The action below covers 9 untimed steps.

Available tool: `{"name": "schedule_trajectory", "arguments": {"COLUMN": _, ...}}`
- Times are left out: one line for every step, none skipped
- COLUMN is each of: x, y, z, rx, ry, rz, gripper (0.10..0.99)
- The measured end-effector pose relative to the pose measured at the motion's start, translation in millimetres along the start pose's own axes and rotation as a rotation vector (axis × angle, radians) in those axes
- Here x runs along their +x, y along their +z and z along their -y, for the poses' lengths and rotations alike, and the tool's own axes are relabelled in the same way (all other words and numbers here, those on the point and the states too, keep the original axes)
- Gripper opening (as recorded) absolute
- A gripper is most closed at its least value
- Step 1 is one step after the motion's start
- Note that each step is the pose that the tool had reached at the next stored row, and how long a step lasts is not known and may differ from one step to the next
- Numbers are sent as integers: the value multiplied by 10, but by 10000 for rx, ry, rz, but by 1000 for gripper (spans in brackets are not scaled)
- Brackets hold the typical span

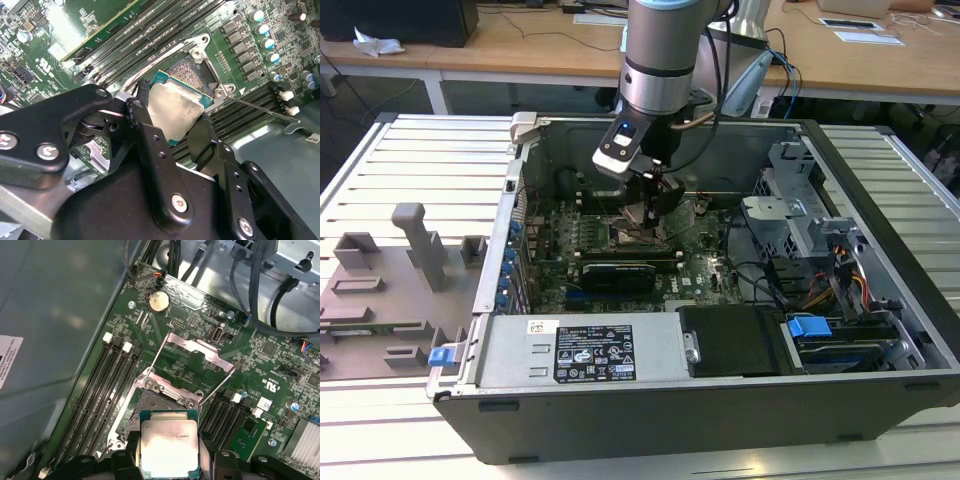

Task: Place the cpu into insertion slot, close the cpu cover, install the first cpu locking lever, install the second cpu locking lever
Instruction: 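Place the cpu into insertion slot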

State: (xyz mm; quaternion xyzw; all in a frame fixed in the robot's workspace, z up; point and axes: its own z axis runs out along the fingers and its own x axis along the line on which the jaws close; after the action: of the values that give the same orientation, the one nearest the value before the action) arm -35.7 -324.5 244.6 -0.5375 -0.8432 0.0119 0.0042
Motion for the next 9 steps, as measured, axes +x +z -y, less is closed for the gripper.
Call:
{"name": "schedule_trajectory", "arguments": {"x": 0, "y": 0, "z": 0, "rx": 3, "ry": 89, "rz": 2, "gripper": 545}}
{"name": "schedule_trajectory", "arguments": {"x": 0, "y": 0, "z": 0, "rx": 4, "ry": 130, "rz": 3, "gripper": 545}}
{"name": "schedule_trajectory", "arguments": {"x": 0, "y": 0, "z": 0, "rx": 5, "ry": 185, "rz": 4, "gripper": 545}}
{"name": "schedule_trajectory", "arguments": {"x": 0, "y": 0, "z": 0, "rx": 7, "ry": 269, "rz": 5, "gripper": 545}}
{"name": "schedule_trajectory", "arguments": {"x": 0, "y": 1, "z": 0, "rx": 9, "ry": 359, "rz": 7, "gripper": 545}}
{"name": "schedule_trajectory", "arguments": {"x": 0, "y": 1, "z": 0, "rx": 11, "ry": 441, "rz": 8, "gripper": 545}}
{"name": "schedule_trajectory", "arguments": {"x": 0, "y": 1, "z": 0, "rx": 12, "ry": 482, "rz": 9, "gripper": 545}}
{"name": "schedule_trajectory", "arguments": {"x": 0, "y": 2, "z": 0, "rx": 14, "ry": 541, "rz": 10, "gripper": 545}}
{"name": "schedule_trajectory", "arguments": {"x": 0, "y": 2, "z": 0, "rx": 15, "ry": 594, "rz": 11, "gripper": 545}}
